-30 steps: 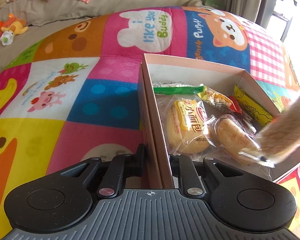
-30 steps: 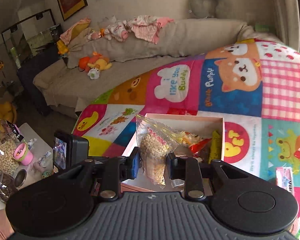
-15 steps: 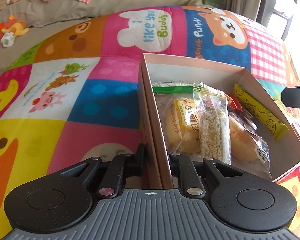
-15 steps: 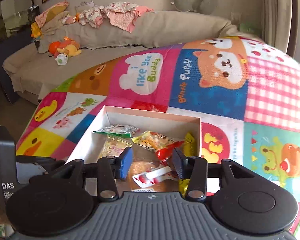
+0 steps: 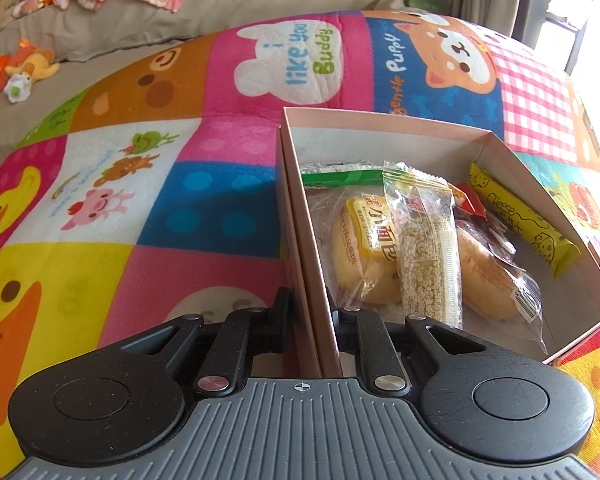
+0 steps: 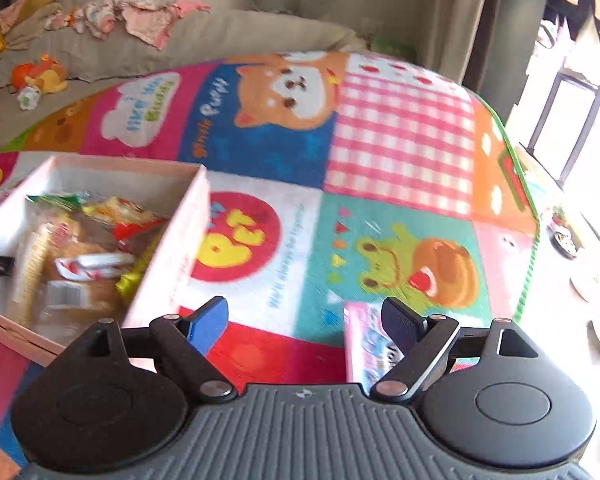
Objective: Organize objects
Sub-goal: 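Move the right tool to the pink Volcano packet and grasp it, then lift the Volcano packet and carry it over the pink box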
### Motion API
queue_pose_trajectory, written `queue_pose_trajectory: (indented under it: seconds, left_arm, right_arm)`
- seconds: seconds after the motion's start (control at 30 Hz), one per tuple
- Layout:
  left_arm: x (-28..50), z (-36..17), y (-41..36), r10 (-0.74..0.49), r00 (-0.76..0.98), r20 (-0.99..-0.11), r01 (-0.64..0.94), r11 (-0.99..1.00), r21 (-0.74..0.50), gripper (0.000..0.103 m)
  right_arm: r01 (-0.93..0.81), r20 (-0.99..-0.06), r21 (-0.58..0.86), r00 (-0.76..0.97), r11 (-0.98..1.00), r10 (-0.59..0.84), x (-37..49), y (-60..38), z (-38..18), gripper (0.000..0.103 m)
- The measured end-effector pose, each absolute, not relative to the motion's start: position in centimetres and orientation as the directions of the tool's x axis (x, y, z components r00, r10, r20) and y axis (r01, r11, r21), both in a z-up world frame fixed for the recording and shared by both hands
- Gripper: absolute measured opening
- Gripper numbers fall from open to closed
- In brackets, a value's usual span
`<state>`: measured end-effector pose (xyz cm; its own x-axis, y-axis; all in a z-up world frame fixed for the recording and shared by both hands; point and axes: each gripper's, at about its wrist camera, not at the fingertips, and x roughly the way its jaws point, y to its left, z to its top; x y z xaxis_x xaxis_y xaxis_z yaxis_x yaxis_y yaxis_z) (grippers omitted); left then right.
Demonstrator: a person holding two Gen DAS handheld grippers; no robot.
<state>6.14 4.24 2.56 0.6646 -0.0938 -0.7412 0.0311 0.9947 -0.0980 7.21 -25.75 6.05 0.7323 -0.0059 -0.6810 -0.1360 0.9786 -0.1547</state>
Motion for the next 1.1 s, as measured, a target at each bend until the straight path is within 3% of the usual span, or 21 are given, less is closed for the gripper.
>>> queue_pose_trajectory:
  seconds: [0.13,0.3,0.77,0.9,0.97,1.03,1.1]
  left_arm:
    - [6.1,2.6,4.2,-0.095,0.664,-0.741,0.033,0.995,-0.098,0.016]
    - [6.0,2.5,4.2,-0.098,0.666,-0.739,0.034,0.994,-0.102,0.016]
    - [6.0,2.7,4.1,-0.090,0.660,-0.746,0.029,0.995,-0.094,0.016]
    - [6.0,2.6,4.2,-0.091,0.665,-0.741,0.032,0.995,-0.094,0.016]
    - [5.9,2.6,4.2,-0.093,0.668,-0.739,0.033,0.995,-0.095,0.016]
    - [5.9,2.6,4.3,-0.096,0.667,-0.738,0.033,0.994,-0.100,0.016]
    - [5.9,2.6,4.4,-0.102,0.667,-0.738,0.032,0.994,-0.108,0.016]
  right_arm:
    - [-0.071,-0.735,-0.118,0.677,0.991,-0.039,8.1,-29.3,3.0,0.086]
    - [-0.077,-0.774,-0.003,0.632,0.997,0.047,7.4,-31.3,0.8,0.086]
    - [0.005,-0.741,0.029,0.672,1.000,0.018,8.6,-33.0,1.3,0.086]
    - [-0.007,-0.757,0.018,0.653,1.000,0.018,9.9,-31.9,0.7,0.077]
    - [-0.031,-0.764,0.004,0.645,0.999,0.023,10.1,-31.2,0.9,0.064]
    - [-0.038,-0.774,-0.004,0.632,0.999,0.021,10.1,-30.8,1.4,0.044]
    - [-0.050,-0.784,-0.008,0.620,0.999,0.025,9.7,-30.3,1.7,0.044]
